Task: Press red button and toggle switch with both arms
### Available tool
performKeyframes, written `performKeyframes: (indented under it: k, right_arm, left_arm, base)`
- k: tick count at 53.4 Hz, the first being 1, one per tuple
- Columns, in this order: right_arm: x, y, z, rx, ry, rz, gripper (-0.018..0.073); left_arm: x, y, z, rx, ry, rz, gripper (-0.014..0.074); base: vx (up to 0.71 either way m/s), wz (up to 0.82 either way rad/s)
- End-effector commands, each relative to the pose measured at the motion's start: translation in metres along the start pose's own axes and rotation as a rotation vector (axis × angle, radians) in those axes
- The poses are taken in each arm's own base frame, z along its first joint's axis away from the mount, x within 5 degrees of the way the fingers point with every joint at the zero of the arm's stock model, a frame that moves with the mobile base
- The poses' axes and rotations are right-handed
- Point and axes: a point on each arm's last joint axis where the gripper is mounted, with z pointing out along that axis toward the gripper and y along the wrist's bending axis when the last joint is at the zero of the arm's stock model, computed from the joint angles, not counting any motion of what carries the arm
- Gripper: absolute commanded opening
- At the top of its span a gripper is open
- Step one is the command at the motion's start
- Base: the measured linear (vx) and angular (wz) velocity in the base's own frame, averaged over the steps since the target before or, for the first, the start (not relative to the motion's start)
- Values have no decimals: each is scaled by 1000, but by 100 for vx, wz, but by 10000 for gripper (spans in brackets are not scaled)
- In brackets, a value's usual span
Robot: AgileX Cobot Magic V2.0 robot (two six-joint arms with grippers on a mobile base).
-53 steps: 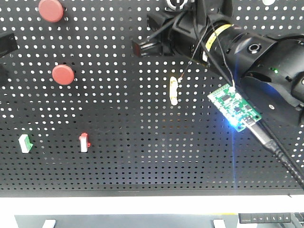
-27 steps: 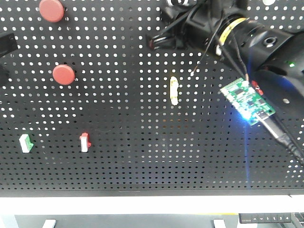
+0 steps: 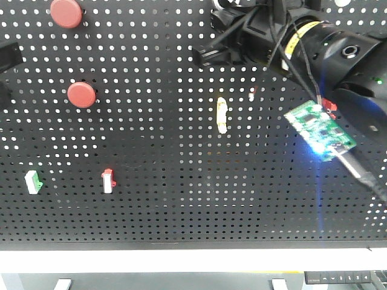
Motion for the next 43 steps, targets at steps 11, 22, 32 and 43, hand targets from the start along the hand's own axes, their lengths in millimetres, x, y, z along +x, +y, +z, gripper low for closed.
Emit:
performKeyframes:
  k: [11, 22, 32, 43]
  right_arm:
    - [-53, -29, -31, 89, -138, -52, -4]
    - [-55, -29, -37, 85, -138, -6, -2]
    - [-49, -27, -68, 53, -111, 97, -1]
    - [-37, -24, -109, 34, -97, 91, -1]
  left_arm:
    - [-20, -1, -5, 11, -124, -8, 2]
    - [-20, -1, -5, 11, -123, -8, 2]
    - [-20, -1, -5, 11, -124, -8, 2]
    - [-20, -1, -5, 11, -124, -8, 2]
  base:
    - [0, 0]
    - [0, 0]
    - [0, 0]
    - [0, 0]
